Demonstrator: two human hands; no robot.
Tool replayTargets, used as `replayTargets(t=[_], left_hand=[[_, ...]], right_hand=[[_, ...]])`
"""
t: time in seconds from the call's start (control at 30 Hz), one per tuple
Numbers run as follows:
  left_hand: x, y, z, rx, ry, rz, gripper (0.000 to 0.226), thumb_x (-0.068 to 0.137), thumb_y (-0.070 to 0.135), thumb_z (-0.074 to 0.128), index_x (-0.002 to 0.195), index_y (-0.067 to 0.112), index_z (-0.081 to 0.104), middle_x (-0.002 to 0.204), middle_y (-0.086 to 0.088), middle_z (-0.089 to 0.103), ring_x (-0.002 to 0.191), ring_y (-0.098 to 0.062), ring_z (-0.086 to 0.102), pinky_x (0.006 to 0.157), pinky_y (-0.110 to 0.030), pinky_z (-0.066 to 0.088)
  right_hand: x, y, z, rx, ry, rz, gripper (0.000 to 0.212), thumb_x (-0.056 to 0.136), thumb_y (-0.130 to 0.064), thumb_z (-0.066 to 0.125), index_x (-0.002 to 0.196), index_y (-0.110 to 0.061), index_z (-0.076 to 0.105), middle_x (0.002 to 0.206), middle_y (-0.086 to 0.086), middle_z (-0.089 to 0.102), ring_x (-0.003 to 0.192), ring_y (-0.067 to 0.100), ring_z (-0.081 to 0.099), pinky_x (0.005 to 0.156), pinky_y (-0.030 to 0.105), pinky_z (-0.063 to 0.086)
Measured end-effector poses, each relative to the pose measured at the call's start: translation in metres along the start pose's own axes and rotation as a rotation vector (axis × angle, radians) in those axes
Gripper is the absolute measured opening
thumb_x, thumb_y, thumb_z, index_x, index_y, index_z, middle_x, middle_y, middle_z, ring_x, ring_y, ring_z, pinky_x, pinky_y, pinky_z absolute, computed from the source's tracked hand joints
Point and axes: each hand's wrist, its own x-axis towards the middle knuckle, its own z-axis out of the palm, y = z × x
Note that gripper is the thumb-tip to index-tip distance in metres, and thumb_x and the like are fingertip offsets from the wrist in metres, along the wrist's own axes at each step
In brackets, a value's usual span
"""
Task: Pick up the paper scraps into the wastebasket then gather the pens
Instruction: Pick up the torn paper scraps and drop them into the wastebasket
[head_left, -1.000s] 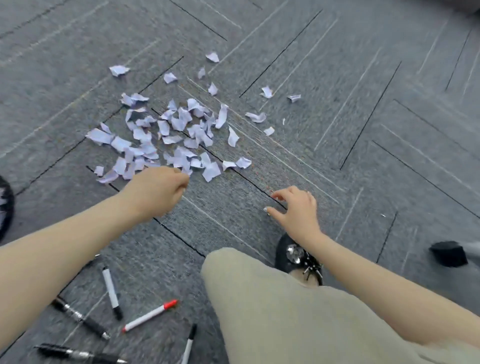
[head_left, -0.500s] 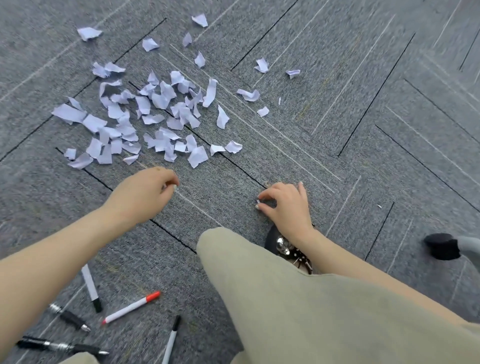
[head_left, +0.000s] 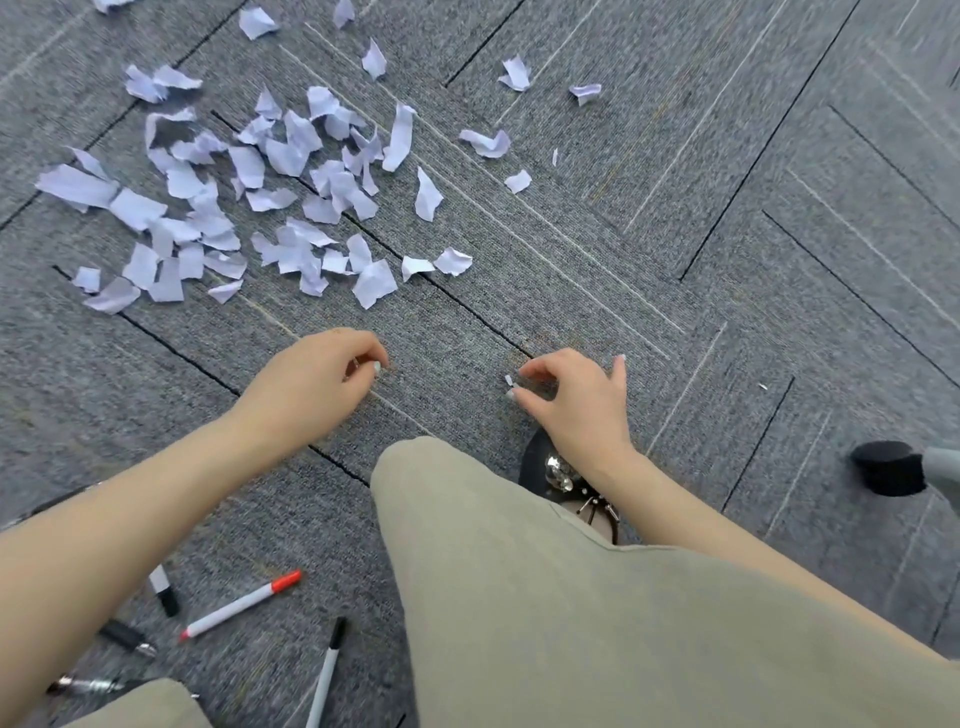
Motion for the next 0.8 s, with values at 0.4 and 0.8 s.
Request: replayTargets(t=[0.4, 0.8], left_hand=[[-0.006, 0.001, -0.003, -0.028, -0.063, -0.023, 0.016, 0.093, 0.020, 0.049, 0.100, 0.027, 0.062, 0.081, 0.015, 0.055, 0.070, -0.001, 0.053, 0.068, -0.028, 0.041], [0.019, 0.015, -0.004, -0.082, 0.051, -0.068, 0.018, 0.092, 0.024, 0.050, 0.110, 0.026, 0.055, 0.103, 0.008, 0.053, 0.081, -0.015, 0.057, 0.073, -0.032, 0.046]], right_hand=[[0.010, -0.002, 0.000, -0.285, -0.031, -0.185, 0.015, 0.092, -0.030, 0.050, 0.087, -0.022, 0.062, 0.092, -0.007, 0.062, 0.092, 0.016, 0.057, 0.114, 0.049, 0.001], [0.041, -0.022, -0.019, 0.568, -0.009, 0.030, 0.007, 0.095, -0.021, 0.047, 0.093, -0.020, 0.053, 0.079, -0.011, 0.056, 0.072, 0.012, 0.055, 0.075, 0.032, 0.048]])
